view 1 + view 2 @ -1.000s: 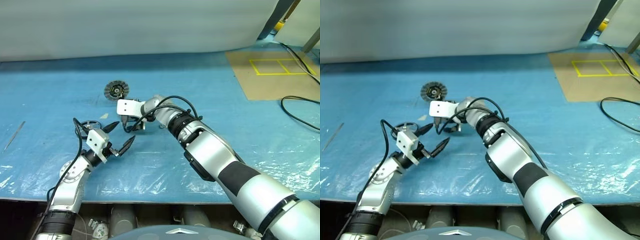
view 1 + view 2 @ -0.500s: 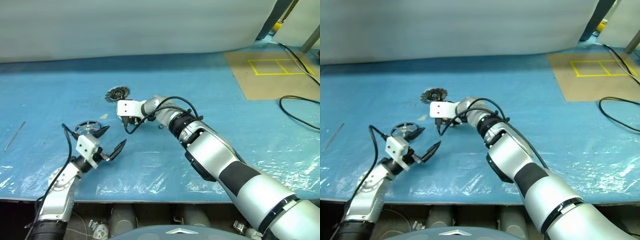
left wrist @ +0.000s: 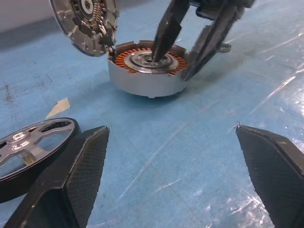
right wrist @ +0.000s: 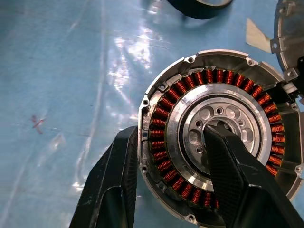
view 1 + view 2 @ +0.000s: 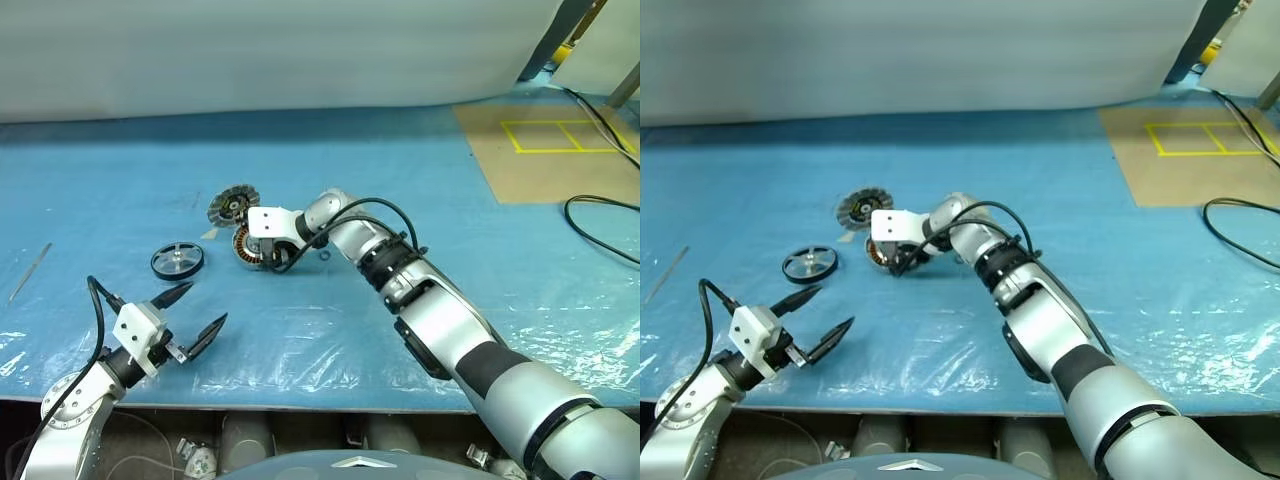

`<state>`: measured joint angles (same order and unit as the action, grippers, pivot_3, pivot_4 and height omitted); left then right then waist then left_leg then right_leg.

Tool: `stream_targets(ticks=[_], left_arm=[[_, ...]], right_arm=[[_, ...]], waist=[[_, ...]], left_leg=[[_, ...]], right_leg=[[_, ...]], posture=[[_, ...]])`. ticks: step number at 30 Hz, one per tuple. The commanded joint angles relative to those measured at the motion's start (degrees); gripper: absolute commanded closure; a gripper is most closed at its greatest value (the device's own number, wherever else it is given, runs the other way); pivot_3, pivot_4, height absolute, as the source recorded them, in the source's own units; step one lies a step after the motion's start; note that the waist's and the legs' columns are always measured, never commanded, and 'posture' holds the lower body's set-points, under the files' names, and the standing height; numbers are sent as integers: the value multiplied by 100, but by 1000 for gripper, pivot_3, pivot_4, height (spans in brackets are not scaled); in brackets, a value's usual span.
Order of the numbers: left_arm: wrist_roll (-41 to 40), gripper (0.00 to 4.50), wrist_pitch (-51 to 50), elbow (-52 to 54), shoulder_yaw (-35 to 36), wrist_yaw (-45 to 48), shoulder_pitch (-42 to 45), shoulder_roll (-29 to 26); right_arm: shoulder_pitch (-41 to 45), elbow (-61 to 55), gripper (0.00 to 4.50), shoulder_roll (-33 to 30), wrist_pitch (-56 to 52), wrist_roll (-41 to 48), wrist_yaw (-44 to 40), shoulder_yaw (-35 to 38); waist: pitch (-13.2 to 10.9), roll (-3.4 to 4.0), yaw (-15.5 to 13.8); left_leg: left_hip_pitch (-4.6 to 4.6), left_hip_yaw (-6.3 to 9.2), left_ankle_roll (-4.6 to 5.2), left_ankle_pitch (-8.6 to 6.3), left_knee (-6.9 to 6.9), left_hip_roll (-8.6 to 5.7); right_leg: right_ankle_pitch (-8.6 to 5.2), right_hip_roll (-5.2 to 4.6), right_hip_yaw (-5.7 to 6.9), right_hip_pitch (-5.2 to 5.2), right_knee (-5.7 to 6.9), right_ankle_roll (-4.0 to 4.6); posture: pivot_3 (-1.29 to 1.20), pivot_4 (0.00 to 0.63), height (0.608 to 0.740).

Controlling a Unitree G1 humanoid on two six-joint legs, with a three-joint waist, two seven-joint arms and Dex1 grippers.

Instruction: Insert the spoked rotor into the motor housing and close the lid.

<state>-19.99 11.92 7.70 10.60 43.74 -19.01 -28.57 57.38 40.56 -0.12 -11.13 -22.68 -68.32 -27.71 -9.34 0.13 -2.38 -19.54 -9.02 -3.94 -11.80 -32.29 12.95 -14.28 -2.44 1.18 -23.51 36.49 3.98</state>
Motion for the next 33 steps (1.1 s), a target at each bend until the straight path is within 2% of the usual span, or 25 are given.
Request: stream_targets(ticks=[1, 2, 5, 9, 17, 22, 25, 29, 32, 33], left_arm=[[51, 0, -59, 255, -154, -79, 110, 94], [73, 0, -74, 256, -190, -94, 141, 111], [93, 0, -104, 260, -241, -108, 197, 145], [110, 0, -118, 201, -265, -84, 280, 149], [179, 0, -115, 11, -386, -49, 475, 151], [169, 0, -128, -167, -551, 55, 802, 175], [143, 0, -133, -247, -598, 101, 936, 180], [115, 0, -149, -250, -674, 170, 999, 203], [117, 0, -163, -170, -721, 165, 951, 234], [103, 0, -172, -117, -724, 163, 908, 247]], right_arm=[[-723, -526, 2721, -123, -805, -73, -714, -678], [-807, -779, 2721, -144, -972, -32, -754, -718], [-944, -1244, 2721, -167, -1277, 53, -739, -787], [-893, -1193, 2721, -132, -1360, 86, -426, -698], [-717, -1331, 125, -205, -1457, 408, 59, -294], [-540, -2494, 56, -603, -2121, 1232, -354, 324], [-638, -3123, 56, -792, -2302, 1634, -307, 577], [-957, -3828, 56, -757, -2570, 2278, 214, 1307], [-1549, -3892, 56, -882, -1983, 2374, 848, 1682], [-1708, -3901, 56, -944, -2086, 2439, 961, 1762]], waist=[[1, 0, -4], [2, -2, -4], [4, -5, 1], [5, -6, 8], [3, -4, 15], [-13, -7, -46], [-16, -17, -31], [-16, -19, 23], [-15, -20, -1], [-15, -21, -5]], left_leg=[[12, 0, 0, 0, 9, -2], [42, 0, -1, -1, 13, -2], [45, -1, -4, -2, 19, -2], [44, -1, -14, -8, 20, -4], [45, 0, -17, -9, 20, -3], [38, 4, -15, -8, 10, -5], [25, 6, -21, -3, 5, -4], [5, 7, -50, -2, 15, 4], [-2, 12, -62, -8, 19, 8], [0, 16, -63, -8, 18, 5]], right_leg=[[-13, -1, -1, 22, -10, -3], [-20, -1, -2, 37, -14, -6], [-22, -1, -5, 41, -17, -8], [-24, 0, -5, 39, -21, -7], [-24, 2, -4, 37, -17, -7], [-24, -1, -4, 34, -7, -7], [-23, 2, -4, 24, -8, -9], [-8, 19, -4, 10, -5, -33], [-9, 25, 0, 7, -8, -33], [-8, 23, 2, 8, -14, -33]], posture=[[0, 150, 740], [0, 150, 740], [0, 150, 740], [0, 150, 740], [0, 150, 740], [0, 150, 740], [0, 150, 740], [0, 150, 740], [0, 150, 740], [0, 150, 740]])
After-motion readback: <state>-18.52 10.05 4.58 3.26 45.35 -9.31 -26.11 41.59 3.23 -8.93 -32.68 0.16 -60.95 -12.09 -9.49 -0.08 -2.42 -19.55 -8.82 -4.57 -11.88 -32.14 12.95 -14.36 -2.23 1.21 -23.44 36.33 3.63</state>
